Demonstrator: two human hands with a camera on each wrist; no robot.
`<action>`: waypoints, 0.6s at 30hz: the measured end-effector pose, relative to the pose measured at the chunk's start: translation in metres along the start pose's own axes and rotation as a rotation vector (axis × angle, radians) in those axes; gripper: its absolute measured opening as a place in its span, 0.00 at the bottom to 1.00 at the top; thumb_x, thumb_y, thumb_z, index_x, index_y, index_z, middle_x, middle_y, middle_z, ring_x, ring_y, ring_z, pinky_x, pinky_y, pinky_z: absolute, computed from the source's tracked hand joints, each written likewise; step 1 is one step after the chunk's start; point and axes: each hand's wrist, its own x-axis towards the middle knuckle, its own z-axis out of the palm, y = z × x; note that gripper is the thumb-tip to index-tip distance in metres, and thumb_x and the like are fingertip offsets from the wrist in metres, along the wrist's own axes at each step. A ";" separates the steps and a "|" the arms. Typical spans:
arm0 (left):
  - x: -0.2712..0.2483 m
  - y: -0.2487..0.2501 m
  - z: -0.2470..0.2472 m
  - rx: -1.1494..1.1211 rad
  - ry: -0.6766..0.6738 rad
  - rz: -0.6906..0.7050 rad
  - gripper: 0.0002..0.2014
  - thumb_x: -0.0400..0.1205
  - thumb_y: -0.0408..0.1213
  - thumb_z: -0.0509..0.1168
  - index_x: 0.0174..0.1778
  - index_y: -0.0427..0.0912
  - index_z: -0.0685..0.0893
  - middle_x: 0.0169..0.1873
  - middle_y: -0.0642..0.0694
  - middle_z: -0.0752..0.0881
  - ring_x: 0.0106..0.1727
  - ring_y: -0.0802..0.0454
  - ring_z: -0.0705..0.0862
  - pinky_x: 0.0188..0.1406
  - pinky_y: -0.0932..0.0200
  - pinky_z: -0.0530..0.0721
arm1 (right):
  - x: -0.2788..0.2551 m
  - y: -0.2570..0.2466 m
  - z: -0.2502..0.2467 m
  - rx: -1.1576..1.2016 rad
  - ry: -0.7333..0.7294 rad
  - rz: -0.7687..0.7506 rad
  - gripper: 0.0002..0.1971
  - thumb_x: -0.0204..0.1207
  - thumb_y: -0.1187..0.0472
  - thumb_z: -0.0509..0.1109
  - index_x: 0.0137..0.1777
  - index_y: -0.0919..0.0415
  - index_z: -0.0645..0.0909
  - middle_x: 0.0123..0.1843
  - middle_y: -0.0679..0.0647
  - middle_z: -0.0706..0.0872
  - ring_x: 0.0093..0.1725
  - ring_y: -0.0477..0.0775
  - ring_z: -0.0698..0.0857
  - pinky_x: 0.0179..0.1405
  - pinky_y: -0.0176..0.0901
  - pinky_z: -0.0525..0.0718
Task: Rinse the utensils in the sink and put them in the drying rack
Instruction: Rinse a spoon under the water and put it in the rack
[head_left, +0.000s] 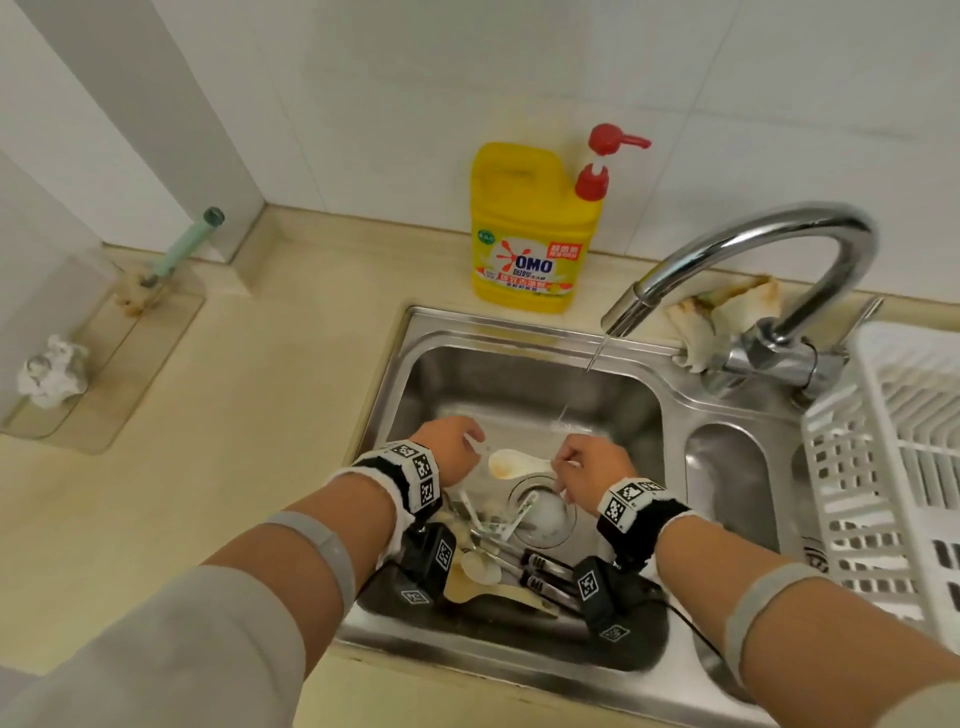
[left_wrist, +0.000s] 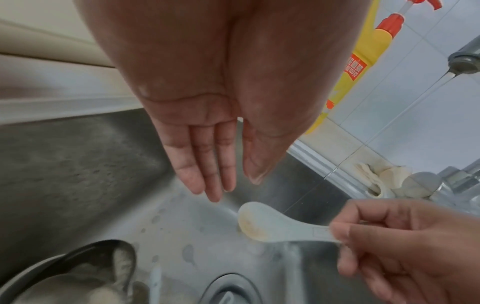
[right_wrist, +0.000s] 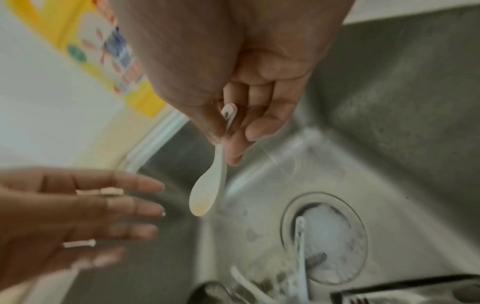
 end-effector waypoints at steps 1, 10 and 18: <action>0.004 0.008 -0.002 -0.018 -0.005 0.017 0.16 0.82 0.37 0.67 0.66 0.52 0.82 0.54 0.49 0.88 0.54 0.50 0.87 0.54 0.59 0.83 | -0.001 -0.002 -0.011 0.064 0.040 0.004 0.07 0.80 0.63 0.68 0.41 0.59 0.84 0.30 0.53 0.91 0.24 0.46 0.87 0.30 0.37 0.87; 0.040 0.087 -0.006 -0.491 -0.095 0.171 0.20 0.80 0.22 0.70 0.69 0.37 0.83 0.54 0.36 0.89 0.46 0.51 0.90 0.41 0.64 0.89 | 0.003 -0.015 -0.086 0.499 0.239 -0.001 0.09 0.83 0.67 0.69 0.40 0.63 0.85 0.33 0.62 0.91 0.29 0.55 0.88 0.30 0.45 0.90; 0.062 0.100 -0.002 -0.467 0.038 0.236 0.21 0.71 0.33 0.78 0.61 0.41 0.91 0.52 0.42 0.93 0.57 0.43 0.91 0.61 0.42 0.88 | 0.008 -0.022 -0.105 0.654 0.247 -0.023 0.05 0.83 0.66 0.70 0.50 0.68 0.85 0.37 0.65 0.91 0.28 0.52 0.87 0.32 0.43 0.91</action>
